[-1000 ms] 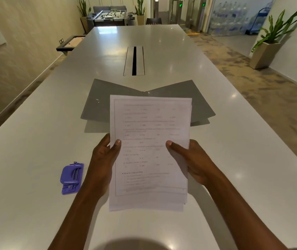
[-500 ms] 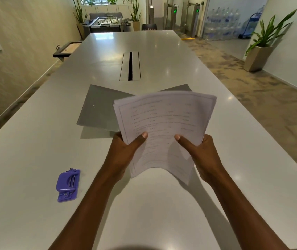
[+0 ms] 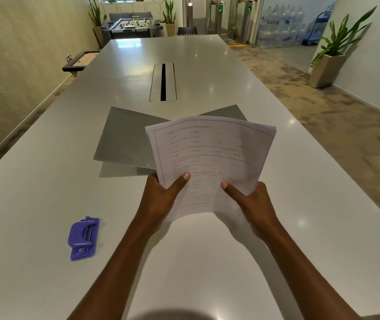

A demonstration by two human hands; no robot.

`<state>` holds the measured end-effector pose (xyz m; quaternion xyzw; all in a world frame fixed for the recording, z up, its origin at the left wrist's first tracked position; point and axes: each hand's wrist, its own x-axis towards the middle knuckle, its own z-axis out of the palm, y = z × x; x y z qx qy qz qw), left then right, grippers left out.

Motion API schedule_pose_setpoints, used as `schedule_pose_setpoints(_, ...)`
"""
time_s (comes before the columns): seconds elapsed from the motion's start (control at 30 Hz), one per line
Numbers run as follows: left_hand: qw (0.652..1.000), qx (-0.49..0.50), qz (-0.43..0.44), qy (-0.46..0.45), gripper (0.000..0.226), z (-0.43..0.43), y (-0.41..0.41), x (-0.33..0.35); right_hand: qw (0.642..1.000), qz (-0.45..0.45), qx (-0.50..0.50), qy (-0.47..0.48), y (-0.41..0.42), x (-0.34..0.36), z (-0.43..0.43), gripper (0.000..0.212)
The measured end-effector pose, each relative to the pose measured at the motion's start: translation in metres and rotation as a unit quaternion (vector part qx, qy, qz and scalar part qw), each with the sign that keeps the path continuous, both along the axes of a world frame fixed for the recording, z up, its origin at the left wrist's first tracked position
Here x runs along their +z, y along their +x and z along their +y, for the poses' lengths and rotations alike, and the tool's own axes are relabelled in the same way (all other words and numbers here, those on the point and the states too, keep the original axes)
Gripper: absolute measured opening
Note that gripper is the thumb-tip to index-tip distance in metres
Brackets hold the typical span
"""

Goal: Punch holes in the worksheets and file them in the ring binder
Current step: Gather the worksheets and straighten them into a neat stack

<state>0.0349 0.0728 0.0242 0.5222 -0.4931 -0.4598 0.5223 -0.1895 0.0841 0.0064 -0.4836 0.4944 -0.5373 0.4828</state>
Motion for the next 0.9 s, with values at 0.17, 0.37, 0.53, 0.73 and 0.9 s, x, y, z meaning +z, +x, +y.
schedule_pose_setpoints(0.17, 1.0, -0.006, -0.007, 0.025, 0.024, 0.001, -0.003, -0.012, 0.999, 0.022, 0.011, 0.024, 0.0, -0.016, 0.002, 0.029)
schedule_pose_setpoints(0.37, 0.999, -0.006, 0.038, 0.029, 0.021, 0.002, 0.004, -0.01, 0.995, 0.074, 0.016, 0.057, -0.015, -0.024, 0.001, 0.02)
schedule_pose_setpoints(0.53, 0.983, 0.031, 0.178, 0.038, 0.044, 0.003, -0.005, -0.013, 0.961, -0.248, 0.051, 0.114, 0.003, -0.023, 0.006, 0.036)
schedule_pose_setpoints(0.73, 0.968, 0.07, 0.238, 0.046, 0.046, 0.006, -0.021, -0.013, 0.835, -0.532, 0.083, 0.114, 0.022, -0.026, 0.007, 0.074)
schedule_pose_setpoints(0.9, 0.967, 0.052, 0.247, 0.037, 0.048, 0.013, -0.022, -0.01, 0.886, -0.441, 0.09, 0.115, 0.036, -0.028, 0.016, 0.051)
